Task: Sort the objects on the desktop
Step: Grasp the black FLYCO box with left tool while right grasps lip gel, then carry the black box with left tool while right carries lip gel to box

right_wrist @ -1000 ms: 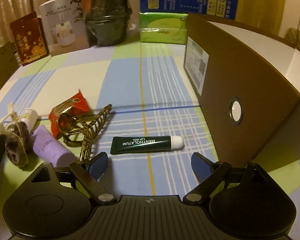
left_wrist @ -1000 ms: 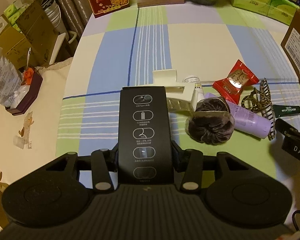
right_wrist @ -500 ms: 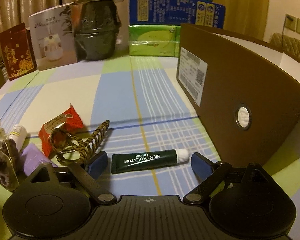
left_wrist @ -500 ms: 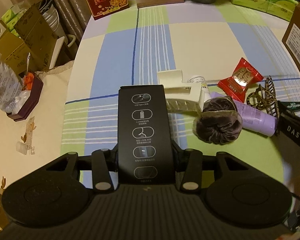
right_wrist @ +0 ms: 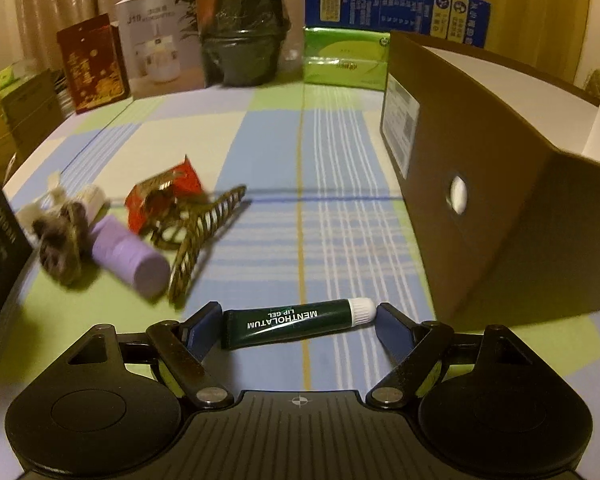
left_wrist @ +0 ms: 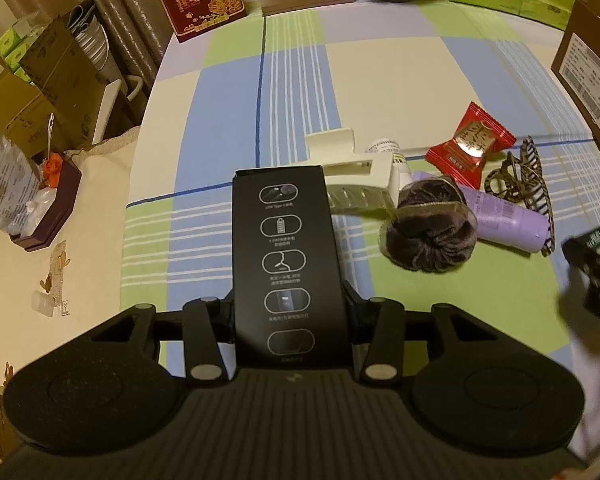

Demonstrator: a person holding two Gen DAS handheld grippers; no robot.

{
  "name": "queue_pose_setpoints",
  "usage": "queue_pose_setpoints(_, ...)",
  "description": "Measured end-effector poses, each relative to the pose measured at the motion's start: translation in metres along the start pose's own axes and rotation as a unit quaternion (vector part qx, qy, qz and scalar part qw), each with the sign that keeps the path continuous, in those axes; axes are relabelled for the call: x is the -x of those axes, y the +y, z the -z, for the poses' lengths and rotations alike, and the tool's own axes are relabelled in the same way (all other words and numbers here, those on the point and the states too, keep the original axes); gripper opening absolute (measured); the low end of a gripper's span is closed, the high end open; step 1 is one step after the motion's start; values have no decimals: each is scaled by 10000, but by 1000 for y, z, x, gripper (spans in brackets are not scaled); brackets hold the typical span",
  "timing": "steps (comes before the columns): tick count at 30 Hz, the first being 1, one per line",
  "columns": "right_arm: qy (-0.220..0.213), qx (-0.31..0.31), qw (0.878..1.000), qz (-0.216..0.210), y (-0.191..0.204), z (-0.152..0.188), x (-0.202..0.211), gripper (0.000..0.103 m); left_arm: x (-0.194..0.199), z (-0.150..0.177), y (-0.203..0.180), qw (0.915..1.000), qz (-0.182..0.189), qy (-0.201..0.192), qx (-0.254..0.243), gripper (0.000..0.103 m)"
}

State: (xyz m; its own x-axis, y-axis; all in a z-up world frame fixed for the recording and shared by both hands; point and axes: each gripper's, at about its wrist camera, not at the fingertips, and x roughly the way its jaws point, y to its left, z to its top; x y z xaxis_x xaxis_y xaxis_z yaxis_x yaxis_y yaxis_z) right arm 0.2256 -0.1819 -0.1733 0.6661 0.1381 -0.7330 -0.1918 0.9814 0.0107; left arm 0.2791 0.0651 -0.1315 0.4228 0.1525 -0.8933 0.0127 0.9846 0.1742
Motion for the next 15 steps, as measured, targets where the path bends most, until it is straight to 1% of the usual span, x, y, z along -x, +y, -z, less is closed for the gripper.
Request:
queue_pose_setpoints(5, 162, 129, 9997, -134, -12, 12, 17, 80, 7, 11, -4, 9999, 25, -11, -100, 40)
queue_pose_setpoints(10, 308, 165, 9992, -168, -32, 26, 34, 80, 19, 31, -14, 9995, 204, 105, -232, 40)
queue_pose_setpoints(12, 338, 184, 9991, -163, -38, 30, 39, 80, 21, 36, -16, 9994, 222, 128, -234, 41)
queue_pose_setpoints(15, 384, 169, 9990, -152, -47, 31, 44, 80, 17, 35, -17, 9995, 143, 218, -192, 45)
